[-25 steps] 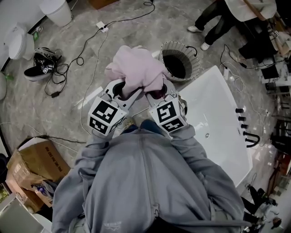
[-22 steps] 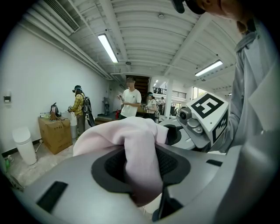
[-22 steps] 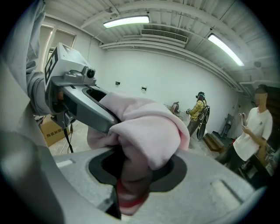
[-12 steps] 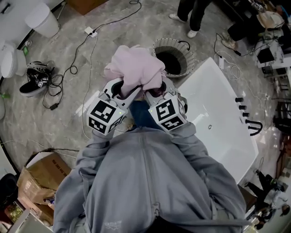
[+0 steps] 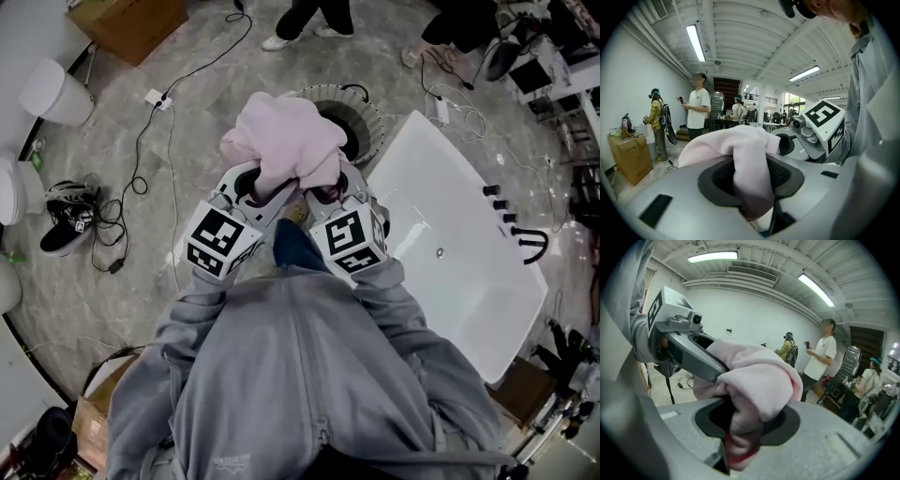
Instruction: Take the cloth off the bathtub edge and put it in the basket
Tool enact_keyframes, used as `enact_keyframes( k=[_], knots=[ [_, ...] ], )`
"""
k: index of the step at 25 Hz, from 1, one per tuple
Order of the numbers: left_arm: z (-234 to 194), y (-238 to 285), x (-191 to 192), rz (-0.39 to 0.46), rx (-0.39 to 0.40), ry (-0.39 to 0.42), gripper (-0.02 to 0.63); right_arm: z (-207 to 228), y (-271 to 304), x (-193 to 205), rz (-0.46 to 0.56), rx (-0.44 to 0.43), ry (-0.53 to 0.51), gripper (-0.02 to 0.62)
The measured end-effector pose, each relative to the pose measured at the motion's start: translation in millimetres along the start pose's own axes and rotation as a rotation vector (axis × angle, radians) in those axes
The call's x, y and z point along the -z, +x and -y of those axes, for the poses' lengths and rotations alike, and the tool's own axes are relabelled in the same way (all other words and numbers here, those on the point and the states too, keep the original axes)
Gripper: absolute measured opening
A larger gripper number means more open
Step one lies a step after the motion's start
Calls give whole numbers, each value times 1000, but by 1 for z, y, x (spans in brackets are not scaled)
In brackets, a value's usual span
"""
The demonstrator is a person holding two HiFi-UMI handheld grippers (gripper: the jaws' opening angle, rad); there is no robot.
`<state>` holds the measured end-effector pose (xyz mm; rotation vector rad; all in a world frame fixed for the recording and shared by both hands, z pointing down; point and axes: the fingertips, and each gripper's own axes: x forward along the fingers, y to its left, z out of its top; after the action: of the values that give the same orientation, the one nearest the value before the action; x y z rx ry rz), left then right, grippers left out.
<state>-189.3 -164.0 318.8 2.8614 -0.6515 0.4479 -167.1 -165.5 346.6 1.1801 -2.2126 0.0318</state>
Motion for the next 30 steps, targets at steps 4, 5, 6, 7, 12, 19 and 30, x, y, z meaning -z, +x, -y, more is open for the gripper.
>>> enact_keyframes(
  k=[4,5,6,7,12,19,30],
  knots=[
    [-24,40,-11,-12,53,28,141,42,21,6,-8,58,31,141],
    [-31,49,-16,-11,66,36,141,52,26,6,-10,71,38,141],
    [-38,57,-20,-9,77,43,141,63,31,5,-13,82,45,141],
    [-45,66,-25,-7,89,48,141,73,37,4,-18,92,51,141],
    [-75,114,-46,-17,148,55,141,127,59,7,-45,131,90,141],
    [-84,171,-70,-46,243,105,141,186,62,20,-55,207,155,141],
    [-79,223,-84,-66,403,128,141,232,55,43,-122,321,242,141]
  ],
)
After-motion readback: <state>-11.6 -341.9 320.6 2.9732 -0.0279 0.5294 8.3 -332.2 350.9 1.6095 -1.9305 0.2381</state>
